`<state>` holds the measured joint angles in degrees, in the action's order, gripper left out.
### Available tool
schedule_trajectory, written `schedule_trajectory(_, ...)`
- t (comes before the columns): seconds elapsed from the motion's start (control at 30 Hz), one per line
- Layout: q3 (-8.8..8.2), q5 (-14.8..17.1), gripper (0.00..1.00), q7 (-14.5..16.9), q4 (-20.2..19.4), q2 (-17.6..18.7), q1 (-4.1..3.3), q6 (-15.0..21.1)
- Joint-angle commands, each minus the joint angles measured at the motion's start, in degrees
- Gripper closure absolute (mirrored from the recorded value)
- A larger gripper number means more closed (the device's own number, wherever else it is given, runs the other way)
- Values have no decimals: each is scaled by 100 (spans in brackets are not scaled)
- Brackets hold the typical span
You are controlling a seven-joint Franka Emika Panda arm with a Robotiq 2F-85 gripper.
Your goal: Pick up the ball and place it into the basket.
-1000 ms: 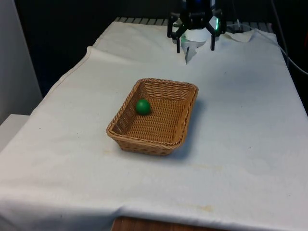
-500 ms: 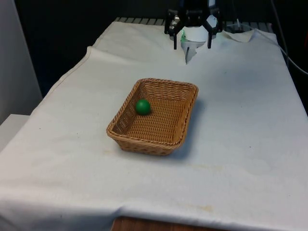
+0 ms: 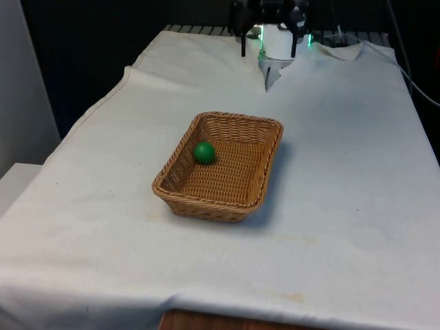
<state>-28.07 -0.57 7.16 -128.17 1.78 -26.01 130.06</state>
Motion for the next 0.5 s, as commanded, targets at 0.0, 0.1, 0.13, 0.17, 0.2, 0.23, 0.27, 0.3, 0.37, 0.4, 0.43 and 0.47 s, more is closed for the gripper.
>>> schedule_trajectory(0.0,-23,-115,0,-115,40,-40,6,-92)
schedule_trajectory(0.1,-46,-178,0,-212,103,-109,17,-195)
schedule_trajectory(0.13,-46,-195,0,-235,120,-120,23,-218)
schedule_trajectory(0.17,-52,-206,0,-252,132,-143,29,-246)
schedule_trajectory(0.2,-40,-115,0,-178,109,-120,17,-178)
schedule_trajectory(0.23,-57,-218,0,-269,149,-160,29,-269)
schedule_trajectory(0.27,-69,-246,0,-309,178,-195,34,-309)
schedule_trajectory(0.3,-74,-264,0,-332,189,-212,34,-338)
schedule_trajectory(0.37,-86,-292,0,-378,212,-246,34,-378)
schedule_trajectory(0.4,-92,-304,0,-401,223,-264,34,-395)
schedule_trajectory(0.43,-92,-321,0,-424,235,-281,34,-418)
schedule_trajectory(0.47,-92,-229,0,-344,212,-264,29,-372)
